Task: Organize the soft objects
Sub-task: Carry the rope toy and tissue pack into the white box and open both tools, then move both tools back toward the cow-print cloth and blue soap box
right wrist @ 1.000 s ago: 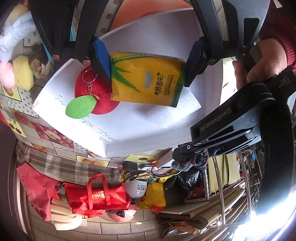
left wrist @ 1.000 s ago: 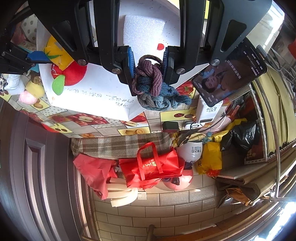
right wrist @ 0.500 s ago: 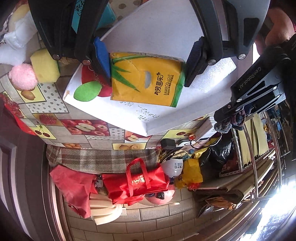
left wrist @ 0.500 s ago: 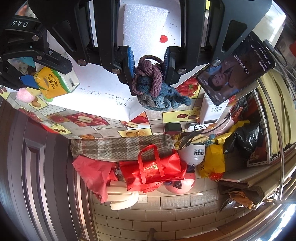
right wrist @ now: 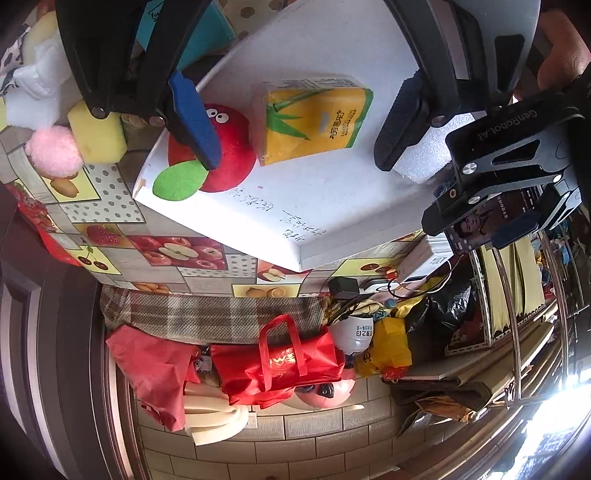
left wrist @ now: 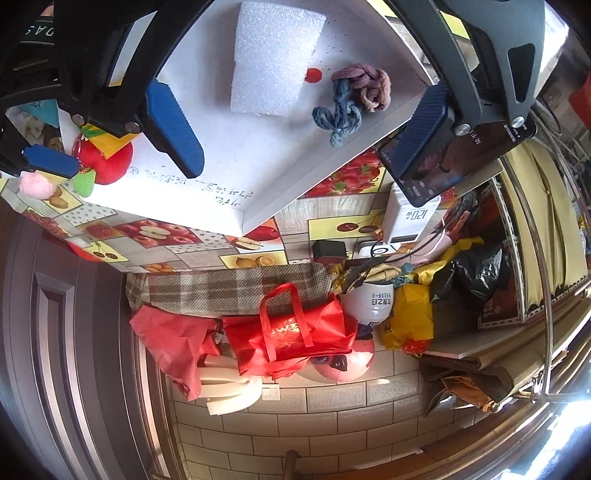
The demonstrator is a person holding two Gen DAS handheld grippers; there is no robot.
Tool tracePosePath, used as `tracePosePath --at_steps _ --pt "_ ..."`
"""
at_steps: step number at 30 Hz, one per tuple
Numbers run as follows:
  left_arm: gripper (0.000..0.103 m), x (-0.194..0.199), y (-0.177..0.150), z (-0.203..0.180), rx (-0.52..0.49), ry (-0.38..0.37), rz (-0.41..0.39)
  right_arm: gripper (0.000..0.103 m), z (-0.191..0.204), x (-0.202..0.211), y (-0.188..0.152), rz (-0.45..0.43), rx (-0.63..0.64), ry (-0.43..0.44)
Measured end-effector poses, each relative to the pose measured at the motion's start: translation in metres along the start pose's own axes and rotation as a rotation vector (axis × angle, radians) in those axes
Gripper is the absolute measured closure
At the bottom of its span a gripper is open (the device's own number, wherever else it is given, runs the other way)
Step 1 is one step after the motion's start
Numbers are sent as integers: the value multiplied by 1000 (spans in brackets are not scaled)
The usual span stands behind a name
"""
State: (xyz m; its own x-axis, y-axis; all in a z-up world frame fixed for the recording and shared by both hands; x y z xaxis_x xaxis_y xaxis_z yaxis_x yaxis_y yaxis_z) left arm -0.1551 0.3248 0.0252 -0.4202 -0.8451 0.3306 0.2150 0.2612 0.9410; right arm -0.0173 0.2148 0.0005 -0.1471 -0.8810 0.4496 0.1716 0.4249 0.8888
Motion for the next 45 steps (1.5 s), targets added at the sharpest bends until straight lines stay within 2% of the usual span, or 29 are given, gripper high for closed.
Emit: tracePosePath --at_steps 8,19,28,33,39,45 --pt "0 9 3 5 16 21 -42 17 4 6 3 -35 43 -40" --pt "0 12 4 13 53 37 -60 17 1 13 6 -82 25 -29" --pt "0 17 3 17 66 60 -62 17 10 34 11 -191 61 0" --pt "0 26 0 15 61 55 -67 17 14 43 4 -171 67 30" --pt "0 40 -5 2 39 14 -66 17 10 68 -9 -177 84 22" --pt "0 61 -10 -28 -8 -98 -64 17 -21 93 -22 -158 41 -30"
Point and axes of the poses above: each gripper's, at about its wrist camera, not at the fingertips, and x roughly against the way its jaws point, z to its left, y to its top, the point moved 8 cm from there along -x, roughly the way its jaws point, and after that the axes turned 8 degrees about y, right-handed, at the moved point
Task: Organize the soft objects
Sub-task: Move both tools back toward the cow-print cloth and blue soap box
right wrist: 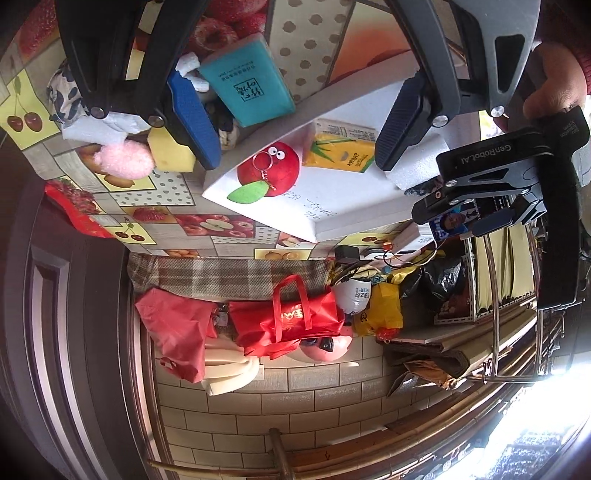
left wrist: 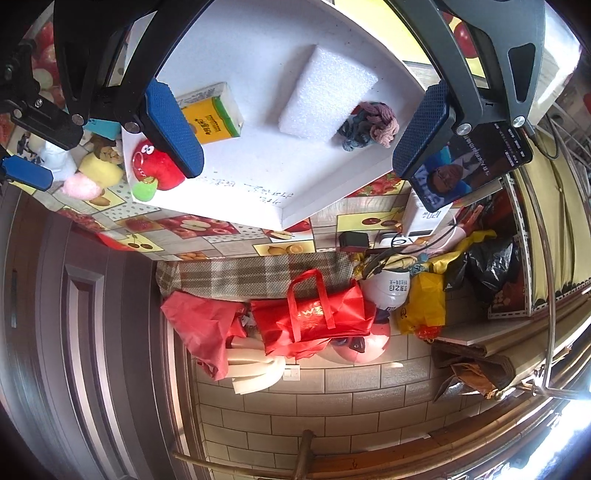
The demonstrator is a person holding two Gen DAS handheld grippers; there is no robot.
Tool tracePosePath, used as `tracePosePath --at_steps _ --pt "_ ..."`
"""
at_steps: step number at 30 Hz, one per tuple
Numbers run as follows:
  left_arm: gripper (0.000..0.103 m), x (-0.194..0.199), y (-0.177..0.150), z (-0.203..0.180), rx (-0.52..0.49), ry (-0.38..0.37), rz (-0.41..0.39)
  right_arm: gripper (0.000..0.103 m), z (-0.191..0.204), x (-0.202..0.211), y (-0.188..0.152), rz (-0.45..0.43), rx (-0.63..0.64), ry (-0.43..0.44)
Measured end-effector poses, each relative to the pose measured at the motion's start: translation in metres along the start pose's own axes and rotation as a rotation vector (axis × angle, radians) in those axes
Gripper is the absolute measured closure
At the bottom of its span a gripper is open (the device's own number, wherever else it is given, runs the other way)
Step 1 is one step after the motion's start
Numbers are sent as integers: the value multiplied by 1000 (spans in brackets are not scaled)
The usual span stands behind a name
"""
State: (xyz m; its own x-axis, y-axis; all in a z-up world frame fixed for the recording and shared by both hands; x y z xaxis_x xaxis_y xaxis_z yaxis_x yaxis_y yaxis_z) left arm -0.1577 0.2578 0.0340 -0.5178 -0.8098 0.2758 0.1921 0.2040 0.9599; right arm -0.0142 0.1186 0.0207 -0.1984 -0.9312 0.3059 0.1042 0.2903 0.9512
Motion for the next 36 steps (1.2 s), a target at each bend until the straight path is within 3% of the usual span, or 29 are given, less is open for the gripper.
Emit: tracePosePath --at_steps 8,11,15,21,24,30,34,36 --pt "0 39 -10 -84 -145 -248 19 17 -109 57 -5 -67 -170 -208" --pt "0 52 -17 -119 -238 -323 31 17 -154 75 -15 -41 -251 -304" --pt "0 58 -25 -147 -340 -361 49 17 -178 83 -29 52 -281 -259" --pt "0 43 -43 -168 -441 -377 153 17 -163 83 -34 131 -159 -185" --pt "0 37 -45 -171 -420 -401 178 17 -164 71 -39 190 -150 -178" --pt "0 17 -41 -196 -382 -466 237 17 -180 61 -40 174 -223 -186" --pt "0 1 -49 -209 -383 -456 325 17 -191 59 -45 184 -288 -181" --pt "1 5 -55 -213 -361 -512 375 17 -194 60 -46 183 -318 -174"
Point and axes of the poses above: each gripper's, at about its wrist camera, not at the fingertips, and x roughly against the way its jaws point, z to its left, y to its top, the point moved 8 cm from there along -x, roughly the way its jaws point, and after that the axes turned 8 degrees about y, right-handed, at the moved point
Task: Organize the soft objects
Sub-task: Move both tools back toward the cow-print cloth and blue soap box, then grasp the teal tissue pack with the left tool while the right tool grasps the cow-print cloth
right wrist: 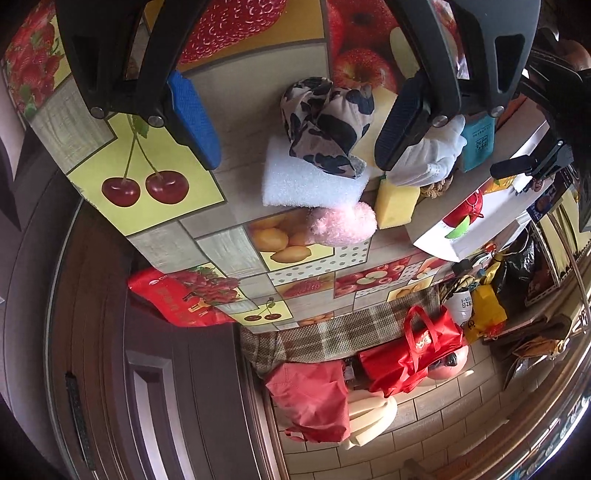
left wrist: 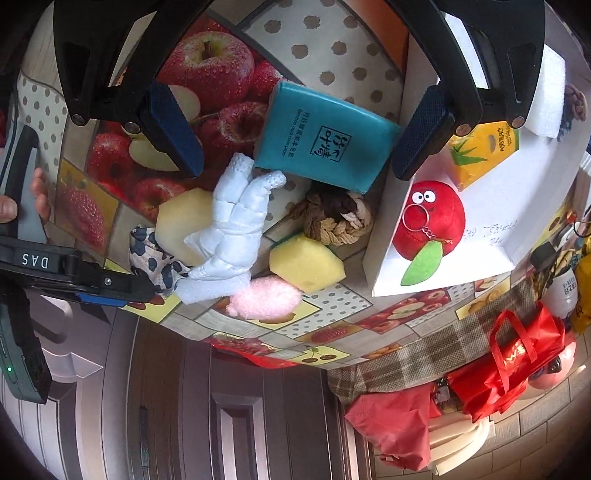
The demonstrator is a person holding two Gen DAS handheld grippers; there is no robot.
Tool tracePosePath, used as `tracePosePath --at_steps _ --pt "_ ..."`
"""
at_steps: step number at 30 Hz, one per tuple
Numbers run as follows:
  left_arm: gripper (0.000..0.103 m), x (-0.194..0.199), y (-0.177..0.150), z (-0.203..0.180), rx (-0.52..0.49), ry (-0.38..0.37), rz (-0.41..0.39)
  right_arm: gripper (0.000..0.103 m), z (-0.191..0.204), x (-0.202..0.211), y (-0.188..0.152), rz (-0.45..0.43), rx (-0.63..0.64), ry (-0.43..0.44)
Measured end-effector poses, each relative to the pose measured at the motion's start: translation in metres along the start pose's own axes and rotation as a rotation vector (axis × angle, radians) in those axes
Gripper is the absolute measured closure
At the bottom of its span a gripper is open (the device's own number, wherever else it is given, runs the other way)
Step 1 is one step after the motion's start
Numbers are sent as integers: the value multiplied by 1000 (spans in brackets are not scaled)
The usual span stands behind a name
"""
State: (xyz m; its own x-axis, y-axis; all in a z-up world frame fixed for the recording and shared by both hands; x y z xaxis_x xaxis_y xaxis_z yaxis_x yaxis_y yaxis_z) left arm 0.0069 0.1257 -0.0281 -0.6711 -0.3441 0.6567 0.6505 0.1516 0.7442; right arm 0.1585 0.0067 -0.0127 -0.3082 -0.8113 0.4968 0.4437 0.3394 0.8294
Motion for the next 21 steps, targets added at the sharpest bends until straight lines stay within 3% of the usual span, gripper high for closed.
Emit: tracePosePath --at_steps 2,7,8,10,12,17,21 --pt "1 2 -8 -10 28 -63 33 17 -4 -1 0 7 -30 9" --pt "1 34 -19 -52 -32 -167 3 17 -14 0 -2 9 -96 31" --pt "1 42 -17 -56 -45 -163 -27 17 -14 1 -2 4 -101 34" --pt "1 56 -10 -50 -40 -84 -112 17 -13 3 -1 -4 -100 36" --pt "1 57 -4 -35 -12 -9 -144 17 -11 3 0 -5 -87 37" --pt "1 22 -9 -17 2 4 0 17 -3 0 0 5 -45 36" --pt "1 7 -11 -19 -15 -15 50 17 -2 -2 0 13 -38 39"
Point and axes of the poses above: each gripper's, at about its wrist camera, not at the fingertips, and x roughly against the way its jaws point, z to its left, y to its top, the point moved 8 cm from there along -x, roughly the way its jaws point, and after that the axes turned 8 degrees about y, right-handed, at the moved point
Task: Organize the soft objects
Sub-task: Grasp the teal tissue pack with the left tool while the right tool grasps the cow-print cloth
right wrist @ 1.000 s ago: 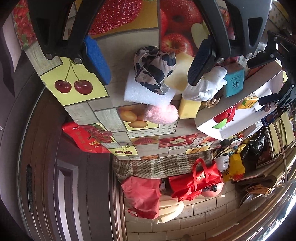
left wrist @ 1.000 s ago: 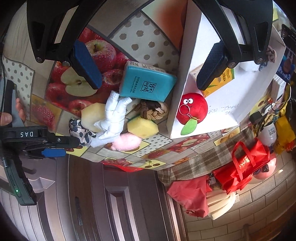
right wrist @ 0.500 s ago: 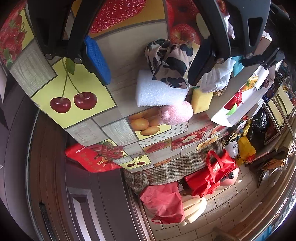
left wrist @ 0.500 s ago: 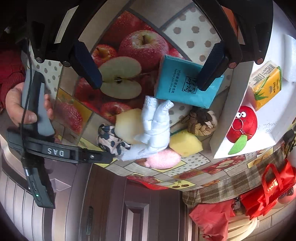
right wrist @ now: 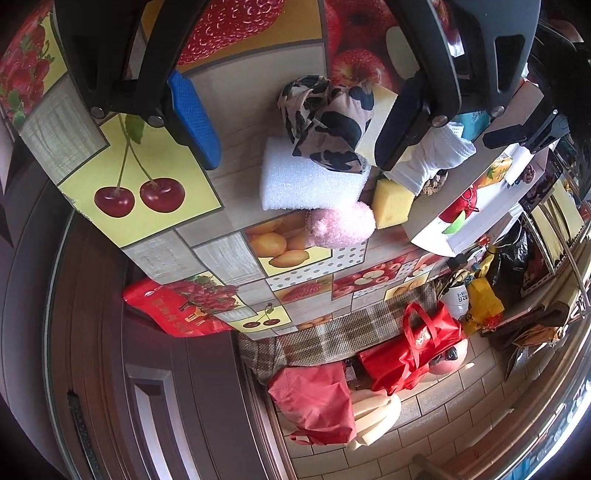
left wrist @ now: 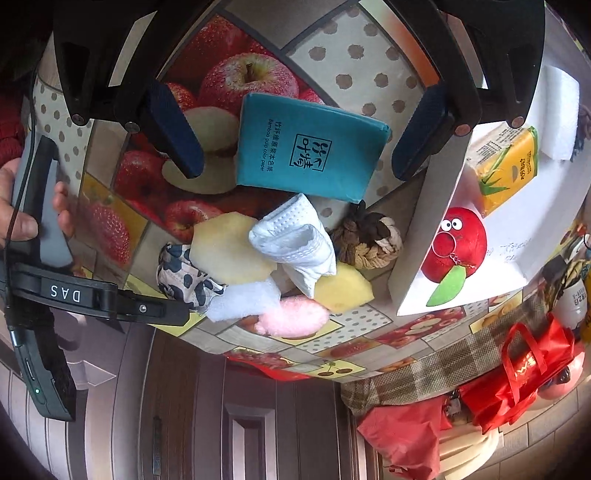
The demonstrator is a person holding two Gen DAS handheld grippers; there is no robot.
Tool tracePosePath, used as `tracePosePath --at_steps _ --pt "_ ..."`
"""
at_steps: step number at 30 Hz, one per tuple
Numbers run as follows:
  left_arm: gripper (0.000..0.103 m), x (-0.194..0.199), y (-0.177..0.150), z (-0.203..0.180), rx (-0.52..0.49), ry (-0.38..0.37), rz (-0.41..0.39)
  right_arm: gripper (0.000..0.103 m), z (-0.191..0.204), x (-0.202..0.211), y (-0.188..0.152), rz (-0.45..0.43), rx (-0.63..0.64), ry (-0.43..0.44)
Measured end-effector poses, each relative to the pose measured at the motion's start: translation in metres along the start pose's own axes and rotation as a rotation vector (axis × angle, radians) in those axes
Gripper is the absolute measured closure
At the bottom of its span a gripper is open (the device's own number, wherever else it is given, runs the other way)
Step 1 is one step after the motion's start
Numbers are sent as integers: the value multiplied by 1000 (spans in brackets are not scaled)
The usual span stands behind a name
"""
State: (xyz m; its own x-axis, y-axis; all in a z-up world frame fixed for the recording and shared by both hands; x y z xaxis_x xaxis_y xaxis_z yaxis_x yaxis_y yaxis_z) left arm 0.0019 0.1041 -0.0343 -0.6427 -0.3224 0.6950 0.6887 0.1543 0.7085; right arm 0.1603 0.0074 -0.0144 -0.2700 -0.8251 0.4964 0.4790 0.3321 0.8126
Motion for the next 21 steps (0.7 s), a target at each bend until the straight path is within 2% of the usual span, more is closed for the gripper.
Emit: tracePosePath --at_steps 2,3,4,9,13,17,18,21 --pt "4 -8 -2 -2 -10 -6 39 17 0 0 0 0 -3 1" --pt "11 -10 -4 -2 -10 0 48 17 -1 0 0 0 -5 5" --pt "24 -11 -4 -2 -9 8 51 17 0 -1 0 0 -4 8" --pt "25 -8 -6 -2 2 6 42 19 9 -6 -3 25 21 59" --pt "25 0 -4 0 11 15 4 47 19 -20 -11 100 65 64" --pt "25 9 -2 4 29 35 -41 62 13 -29 -16 149 28 77" --pt "25 12 -1 6 34 44 -56 67 12 -27 -15 141 17 89" --pt "25 25 2 9 47 57 -121 70 13 -16 -10 85 15 97"
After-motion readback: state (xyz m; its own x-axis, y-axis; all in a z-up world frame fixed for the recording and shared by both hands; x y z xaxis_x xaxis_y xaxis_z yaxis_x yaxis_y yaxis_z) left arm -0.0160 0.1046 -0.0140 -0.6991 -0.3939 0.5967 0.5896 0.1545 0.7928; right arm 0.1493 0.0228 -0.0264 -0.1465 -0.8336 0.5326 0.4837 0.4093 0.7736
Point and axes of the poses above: each gripper's, at about its wrist camera, not at the fingertips, and x roughly against the way its jaws point, z to its left, y to its top, the point moved 8 cm from there along -x, roughly the way its jaws point, and after that the axes turned 8 degrees about y, right-handed, at the moved point
